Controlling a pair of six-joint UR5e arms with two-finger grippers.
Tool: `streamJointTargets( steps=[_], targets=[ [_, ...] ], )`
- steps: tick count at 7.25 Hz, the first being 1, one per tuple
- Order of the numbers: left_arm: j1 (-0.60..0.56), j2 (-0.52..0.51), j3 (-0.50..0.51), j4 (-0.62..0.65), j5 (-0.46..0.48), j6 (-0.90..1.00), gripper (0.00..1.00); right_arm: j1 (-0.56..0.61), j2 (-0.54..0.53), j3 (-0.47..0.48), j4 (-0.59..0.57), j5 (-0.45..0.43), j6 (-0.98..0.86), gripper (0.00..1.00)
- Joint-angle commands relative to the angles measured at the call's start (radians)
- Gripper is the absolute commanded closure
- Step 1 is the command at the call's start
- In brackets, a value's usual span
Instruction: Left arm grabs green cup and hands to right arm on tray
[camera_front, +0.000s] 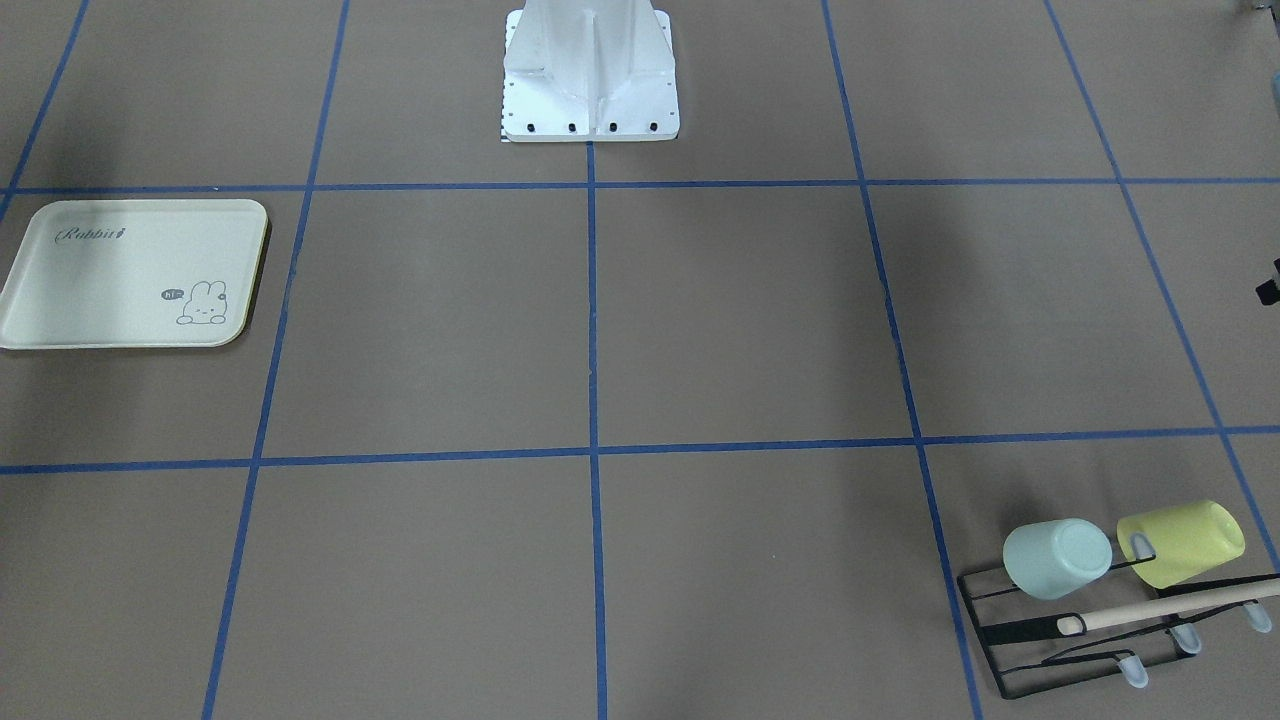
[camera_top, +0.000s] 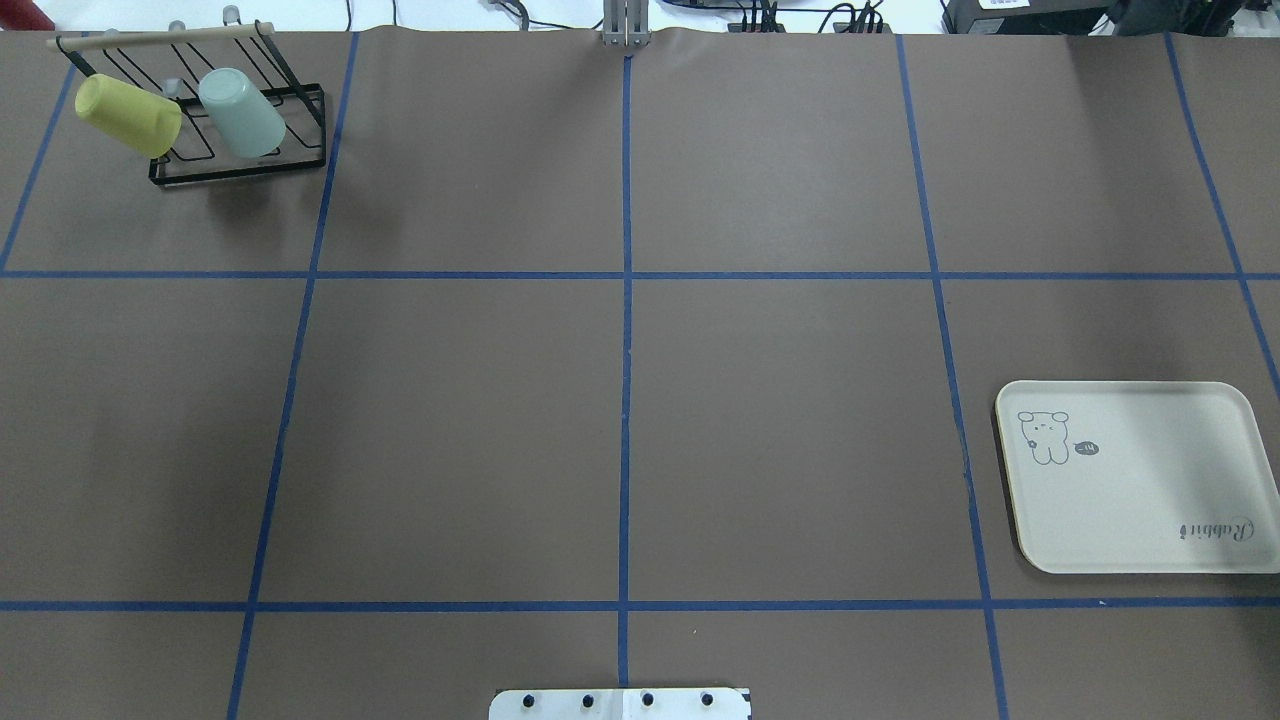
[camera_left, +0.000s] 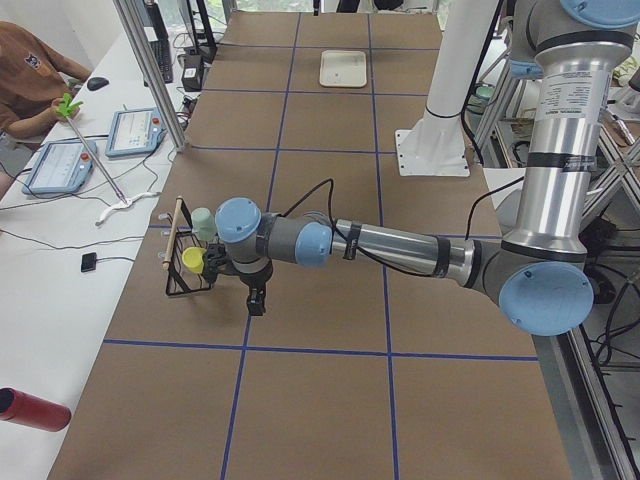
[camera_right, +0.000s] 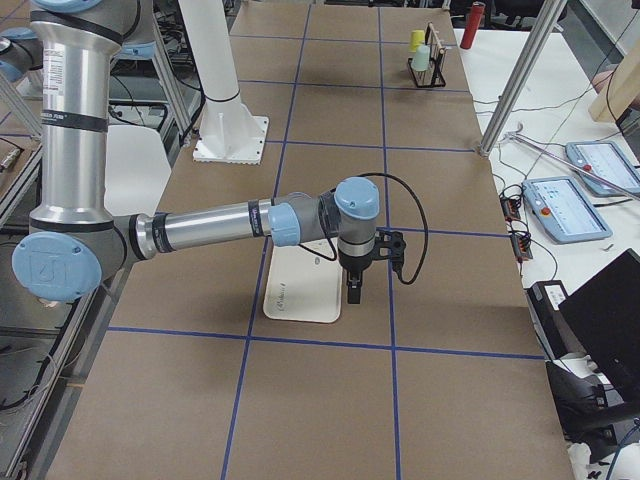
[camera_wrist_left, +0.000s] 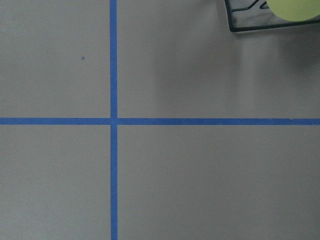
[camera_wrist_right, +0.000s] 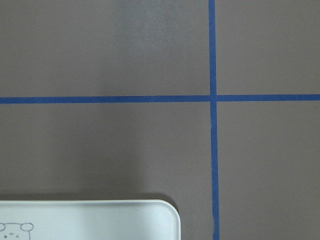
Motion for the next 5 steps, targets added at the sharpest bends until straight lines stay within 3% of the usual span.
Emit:
streamJointTargets(
  steps=[1,5],
  targets=[
    [-0.004,0.014,-0.008,-0.013,0.019,0.002,0.00,0.001,-0.004,-0.002,0.002,0.000,0.000,0.00],
    [-0.002,0.021,-0.013,-0.015,0.018,-0.012,0.00,-0.001,-0.010,-0.011,0.016,-0.001,0.000,0.00]
  ],
)
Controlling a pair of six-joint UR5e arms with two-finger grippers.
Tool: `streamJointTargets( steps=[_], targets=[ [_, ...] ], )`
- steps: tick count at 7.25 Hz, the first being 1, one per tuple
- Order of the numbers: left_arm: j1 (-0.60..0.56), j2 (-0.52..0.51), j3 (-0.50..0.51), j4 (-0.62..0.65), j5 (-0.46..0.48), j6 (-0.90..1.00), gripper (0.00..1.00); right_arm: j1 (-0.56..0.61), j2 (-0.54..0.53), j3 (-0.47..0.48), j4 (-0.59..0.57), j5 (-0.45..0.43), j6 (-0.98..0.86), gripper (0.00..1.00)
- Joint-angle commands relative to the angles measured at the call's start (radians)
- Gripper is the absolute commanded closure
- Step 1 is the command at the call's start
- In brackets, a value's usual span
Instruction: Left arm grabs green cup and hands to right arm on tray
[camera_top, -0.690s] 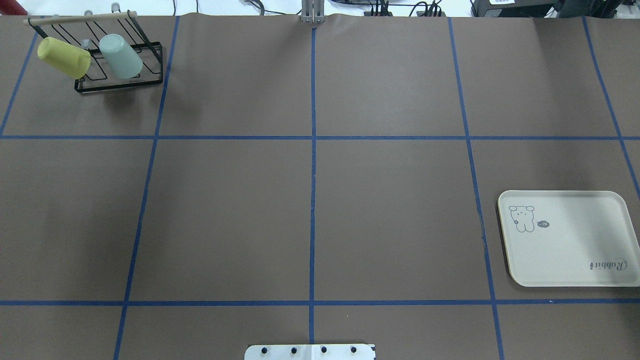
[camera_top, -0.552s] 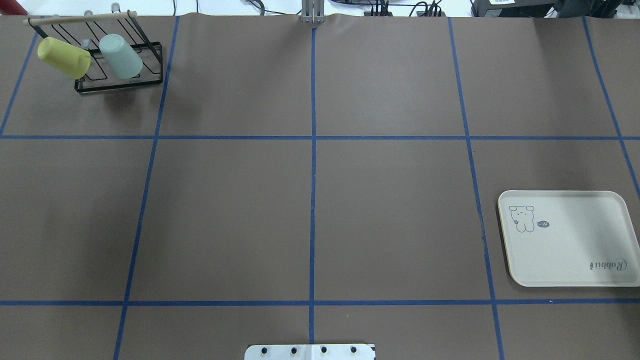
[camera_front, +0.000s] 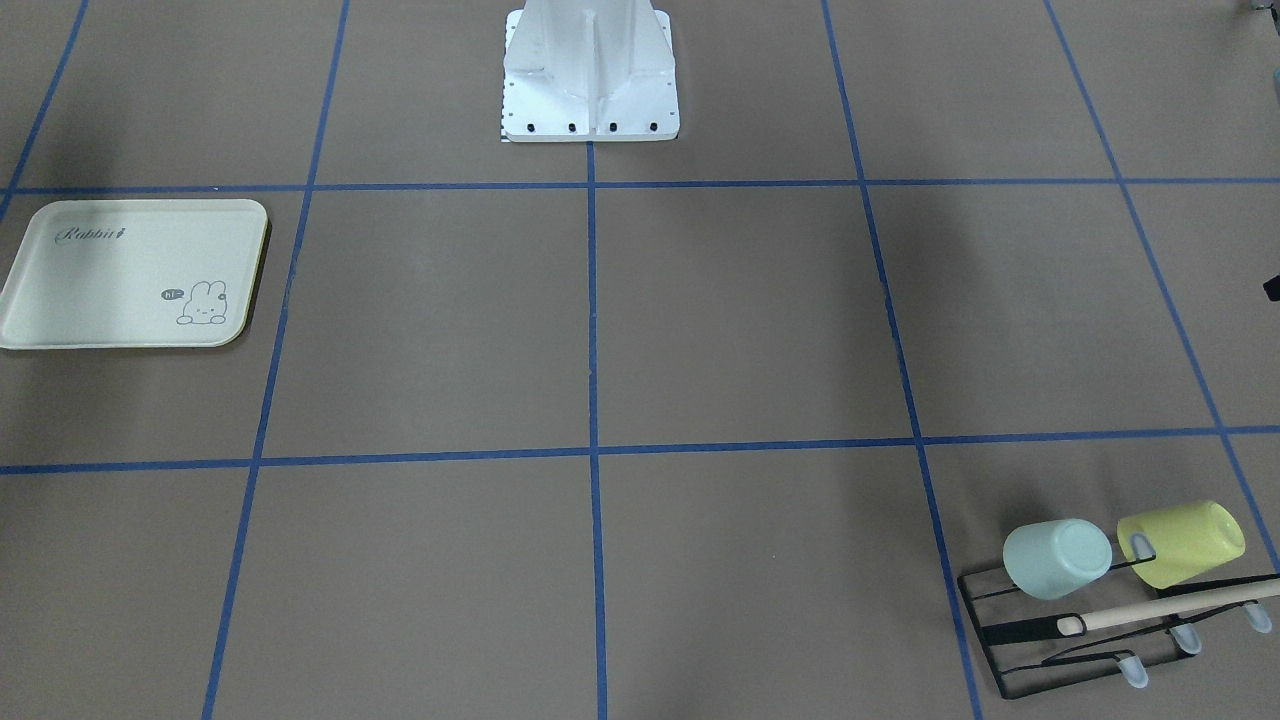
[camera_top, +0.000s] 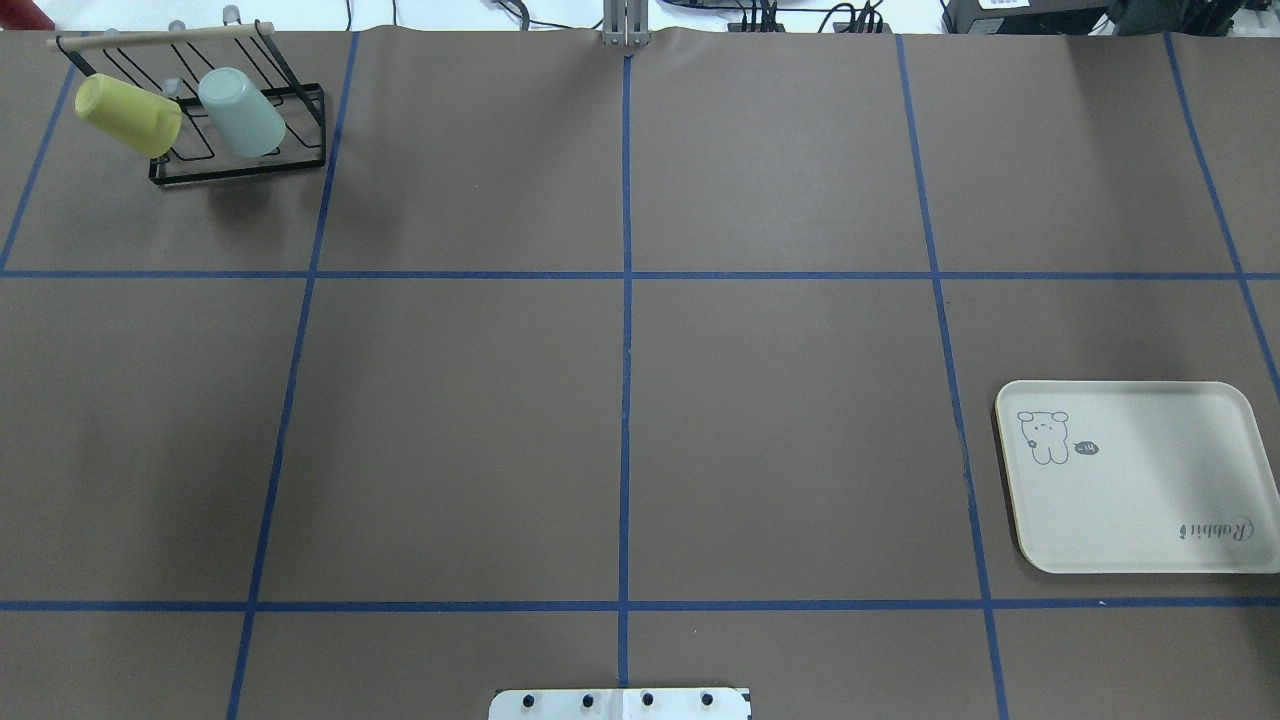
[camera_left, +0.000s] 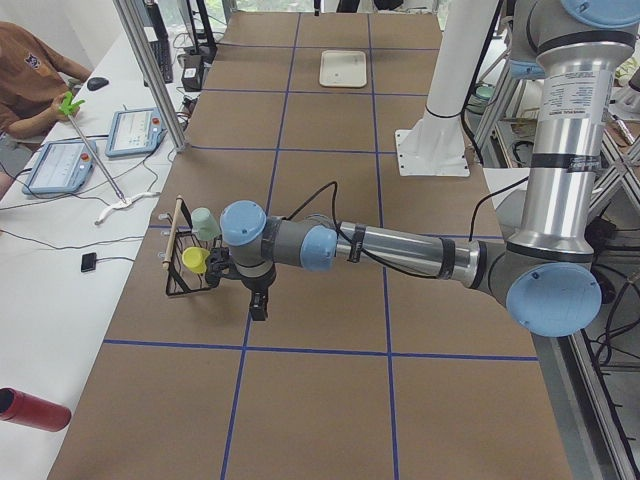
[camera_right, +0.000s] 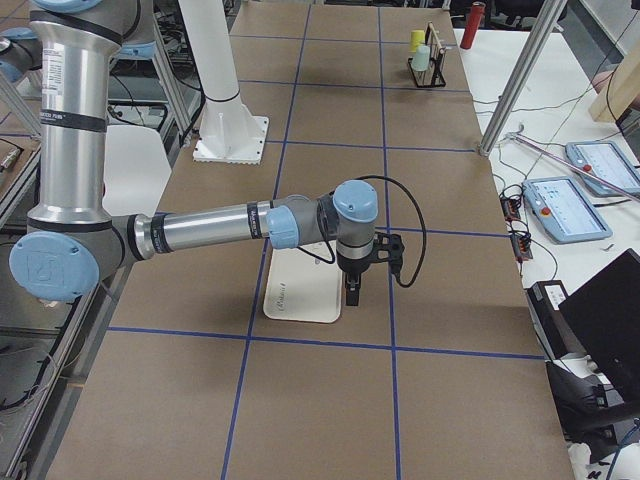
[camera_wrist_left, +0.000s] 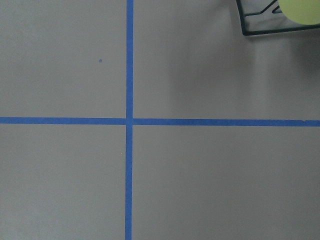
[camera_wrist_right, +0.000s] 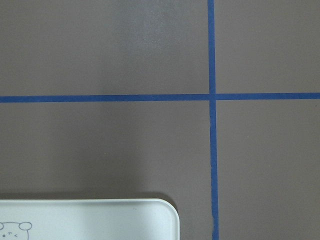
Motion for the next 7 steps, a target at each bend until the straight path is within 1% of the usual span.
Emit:
streamJointTargets(
  steps=[1,3,7],
  targets=[
    [0.003,-0.005,-0.003,-0.001,-0.004,-0.007,0.00,-0.001,0.002,-0.003,0.003,-0.002,0.000,0.00],
    [0.009,-0.026,-0.009,-0.018,-0.006,-0.073,0.00,-0.002,0.010,-0.010,0.003,-0.002,0.002,0.00],
    [0.021,-0.075,-0.004,-0.025,-0.018,-0.078,0.00,-0.002,0.004,-0.014,0.005,-0.004,-0.006,0.00]
  ],
)
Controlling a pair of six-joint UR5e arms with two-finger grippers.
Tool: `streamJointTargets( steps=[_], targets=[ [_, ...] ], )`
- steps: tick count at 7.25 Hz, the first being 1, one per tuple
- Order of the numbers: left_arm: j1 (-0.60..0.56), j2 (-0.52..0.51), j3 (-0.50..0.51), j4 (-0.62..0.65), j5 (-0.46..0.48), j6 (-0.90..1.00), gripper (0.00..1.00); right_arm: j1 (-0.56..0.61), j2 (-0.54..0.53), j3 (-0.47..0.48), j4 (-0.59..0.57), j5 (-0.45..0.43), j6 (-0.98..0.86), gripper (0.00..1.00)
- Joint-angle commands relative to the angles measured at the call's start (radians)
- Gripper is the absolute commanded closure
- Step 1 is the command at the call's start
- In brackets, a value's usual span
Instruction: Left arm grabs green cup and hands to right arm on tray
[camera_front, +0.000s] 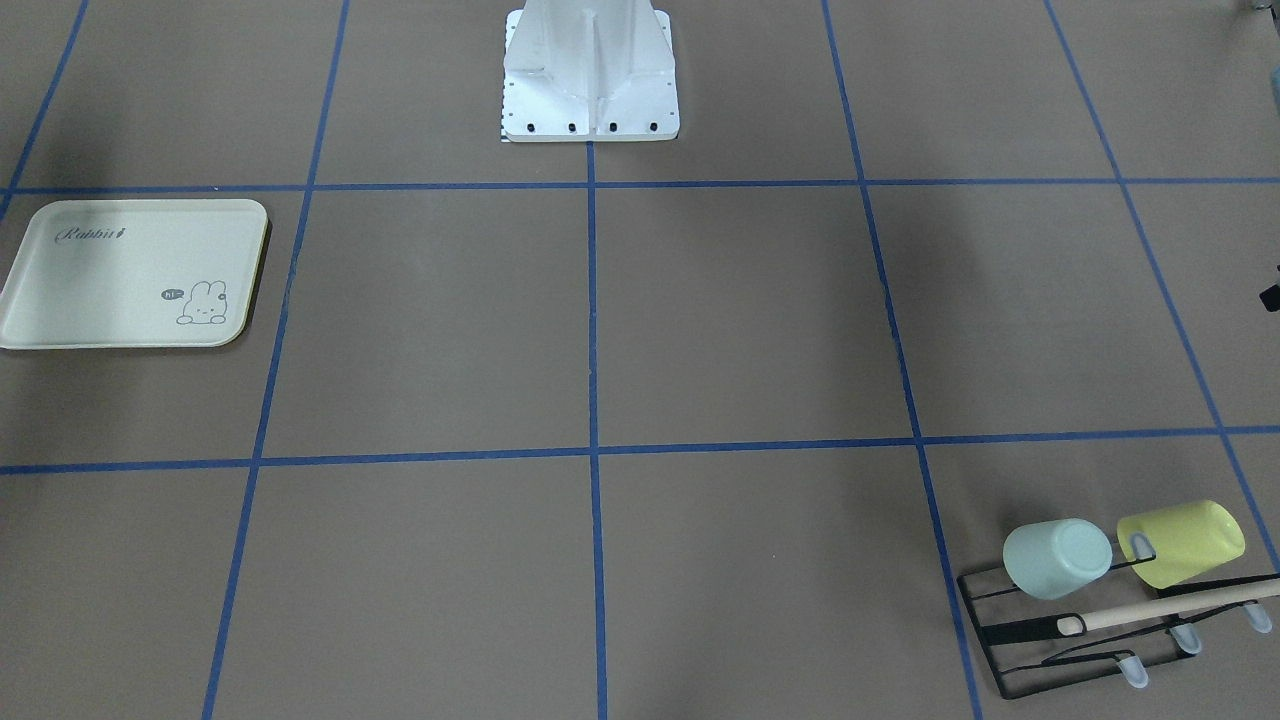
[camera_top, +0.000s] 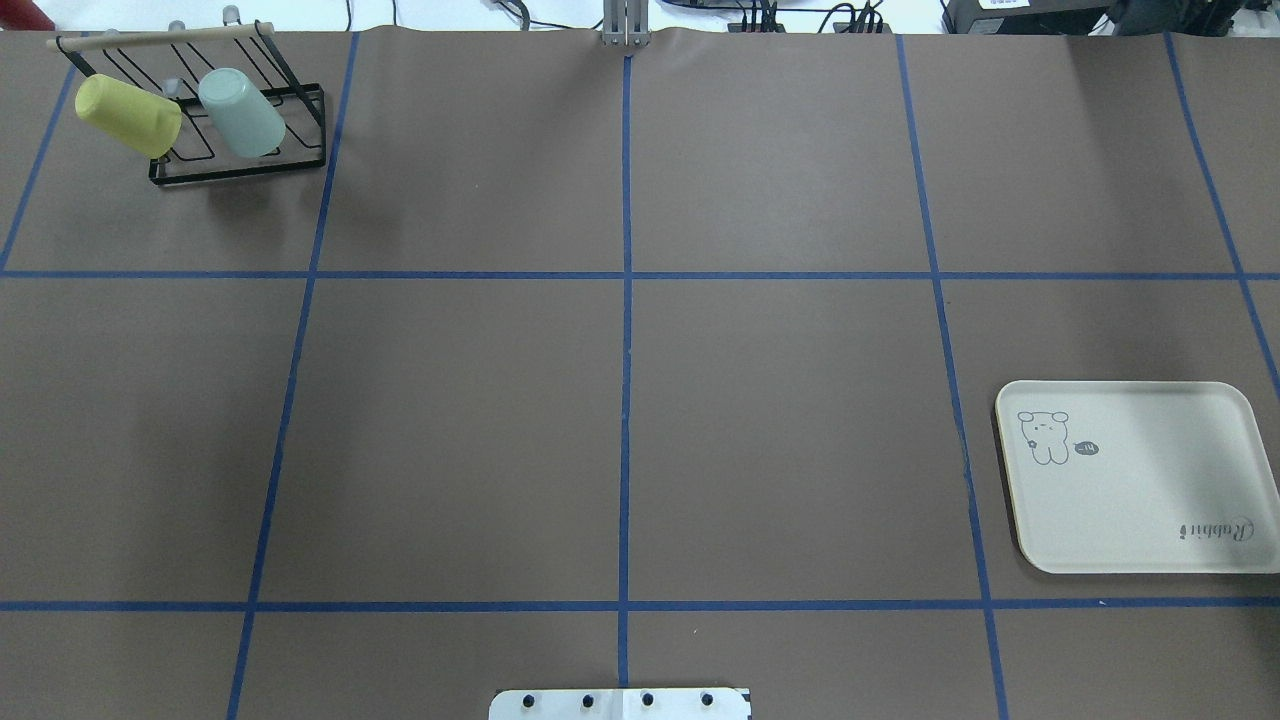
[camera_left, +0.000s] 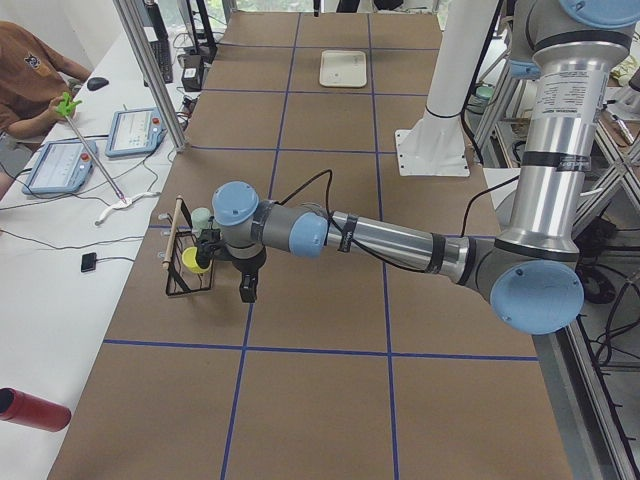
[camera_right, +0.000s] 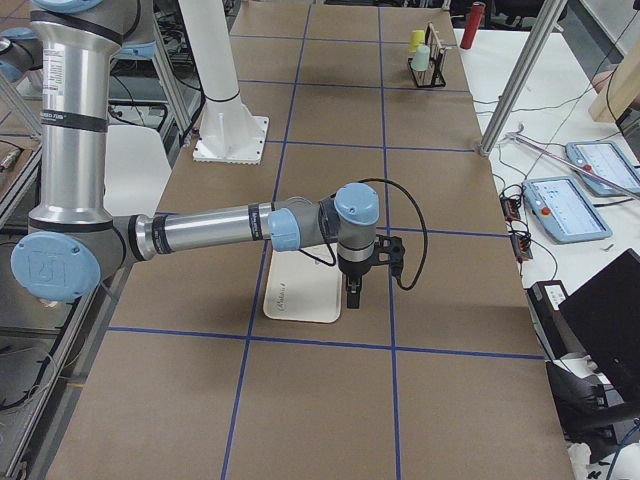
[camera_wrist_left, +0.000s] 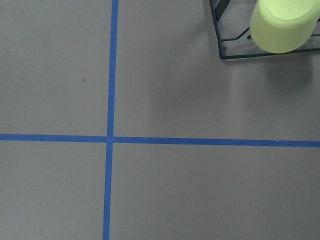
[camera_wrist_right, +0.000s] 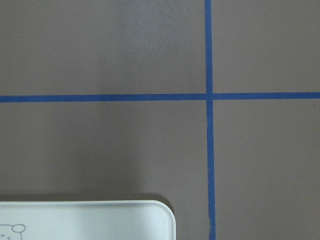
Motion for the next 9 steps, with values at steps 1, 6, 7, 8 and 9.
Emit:
streamJointTargets(
  steps=[1,6,7,8,9],
  targets=[
    [0.022,-0.053,0.005,0.014,0.008,-0.004,0.00,0.000,-0.001,0.004,0.002,0.004,-0.004,0.00],
    [0.189,-0.252,0.025,0.021,0.065,-0.255,0.00,-0.034,0.001,0.002,0.057,0.004,0.007,0.00],
    [0.247,-0.292,0.033,0.021,0.118,-0.309,0.00,-0.037,-0.001,0.002,0.057,0.003,0.007,0.00],
    [0.261,-0.329,0.084,0.017,0.134,-0.312,0.00,-0.043,-0.001,0.002,0.057,0.003,0.007,0.00],
    [0.275,-0.423,0.167,0.020,0.160,-0.326,0.00,-0.052,-0.001,0.001,0.057,0.001,0.007,0.00]
  ],
)
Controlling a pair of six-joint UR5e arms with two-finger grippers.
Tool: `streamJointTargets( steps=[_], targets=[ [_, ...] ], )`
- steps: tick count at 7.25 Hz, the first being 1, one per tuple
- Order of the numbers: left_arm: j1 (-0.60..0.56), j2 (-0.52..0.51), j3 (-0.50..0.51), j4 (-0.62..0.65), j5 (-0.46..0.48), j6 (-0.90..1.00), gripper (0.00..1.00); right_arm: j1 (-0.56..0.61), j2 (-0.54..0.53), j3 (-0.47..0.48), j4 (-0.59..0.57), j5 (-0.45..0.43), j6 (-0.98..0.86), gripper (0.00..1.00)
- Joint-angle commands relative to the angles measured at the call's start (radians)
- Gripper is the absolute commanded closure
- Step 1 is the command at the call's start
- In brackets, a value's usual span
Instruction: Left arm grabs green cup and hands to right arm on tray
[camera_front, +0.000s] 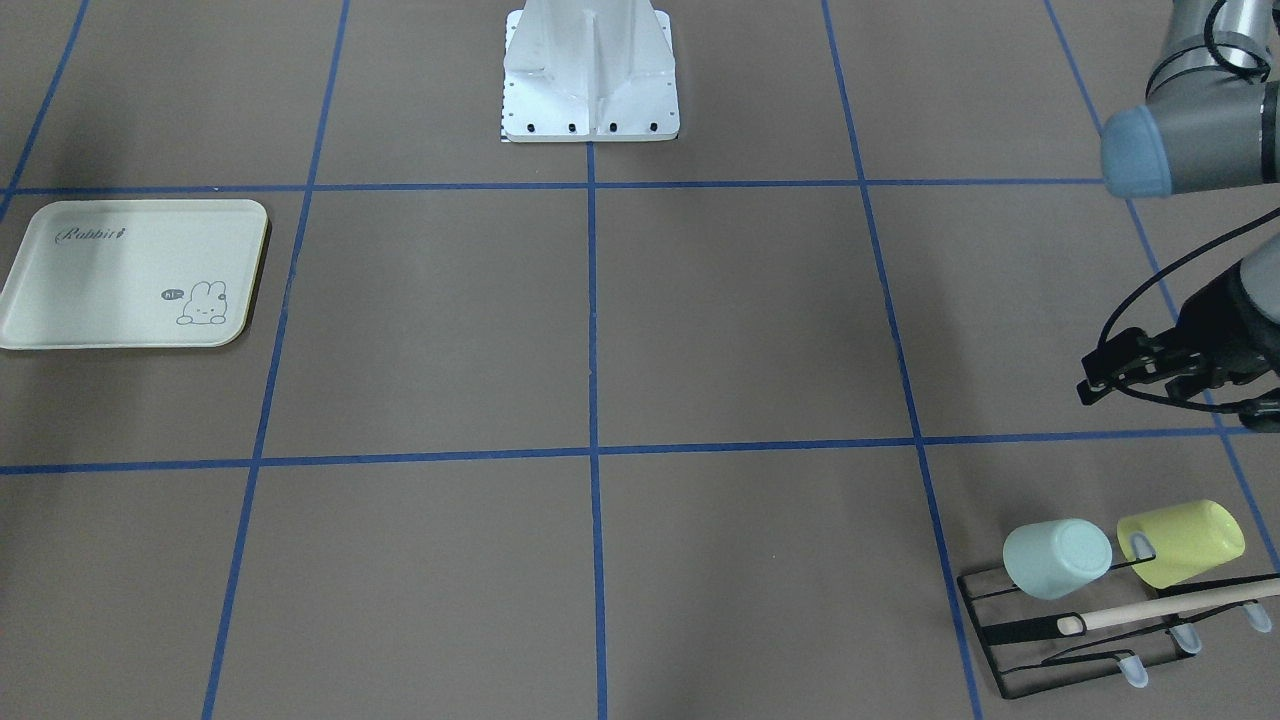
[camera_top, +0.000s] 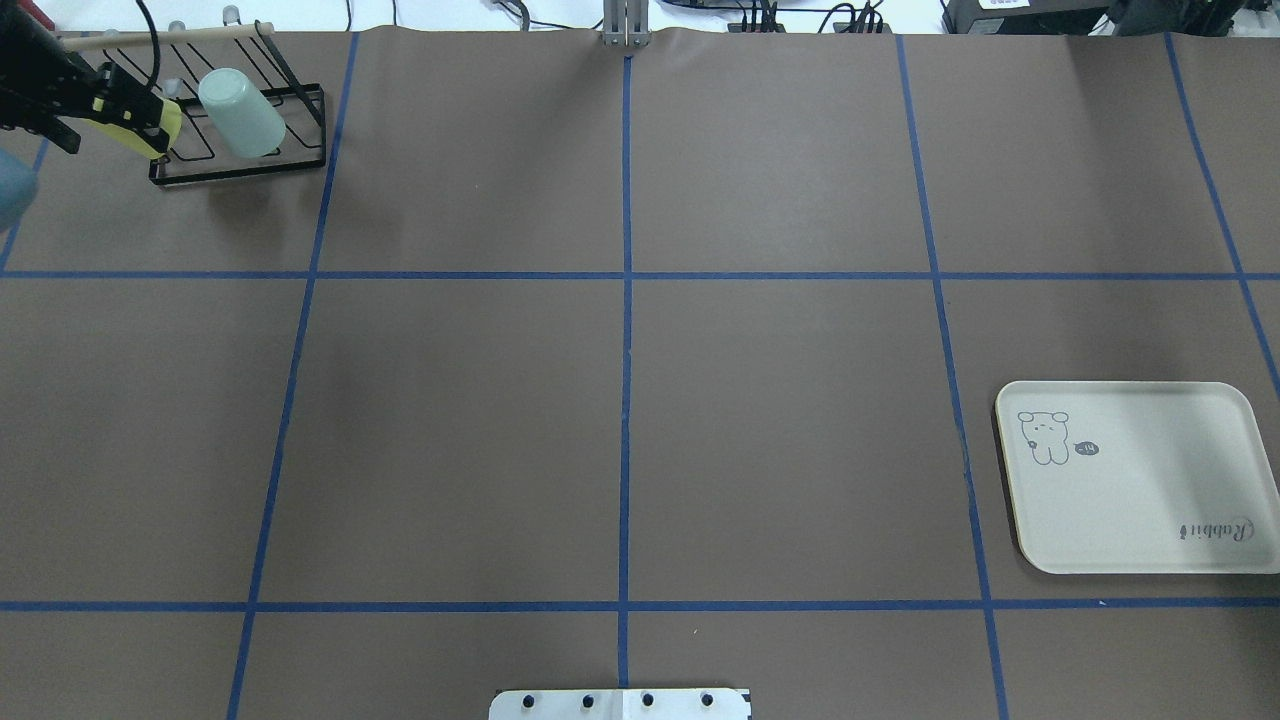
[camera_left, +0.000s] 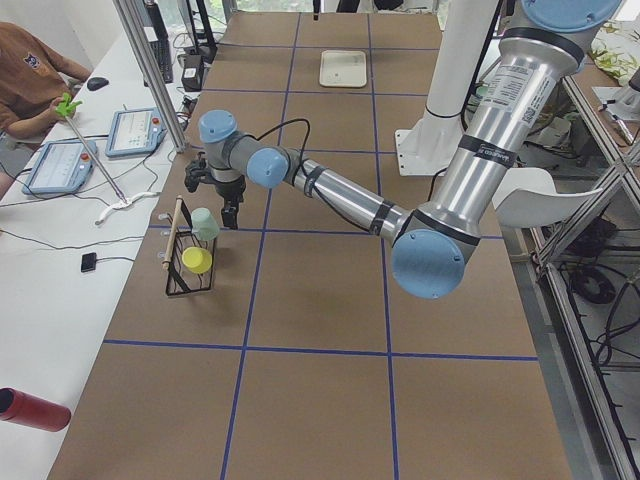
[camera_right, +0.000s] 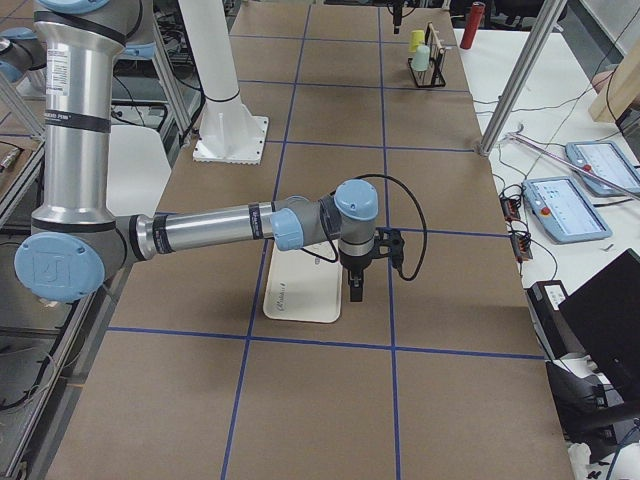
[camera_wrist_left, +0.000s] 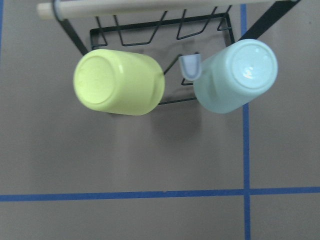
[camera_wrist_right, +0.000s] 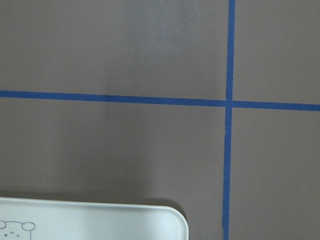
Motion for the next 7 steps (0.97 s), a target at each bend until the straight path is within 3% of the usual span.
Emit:
streamJointTargets(
  steps=[1,3,7],
  targets=[
    [0.046,-0.131,0.150,-0.012,0.072,-0.023,0.00,-0.016,0.001,-0.001,0.001,-0.004,0.000,0.00],
    [0.061,-0.219,0.274,-0.021,0.089,-0.015,0.00,-0.021,0.003,-0.003,0.001,-0.006,-0.001,0.00],
    [0.073,-0.234,0.374,-0.097,0.127,0.009,0.01,-0.023,0.004,-0.001,0.001,-0.006,0.000,0.00]
  ],
)
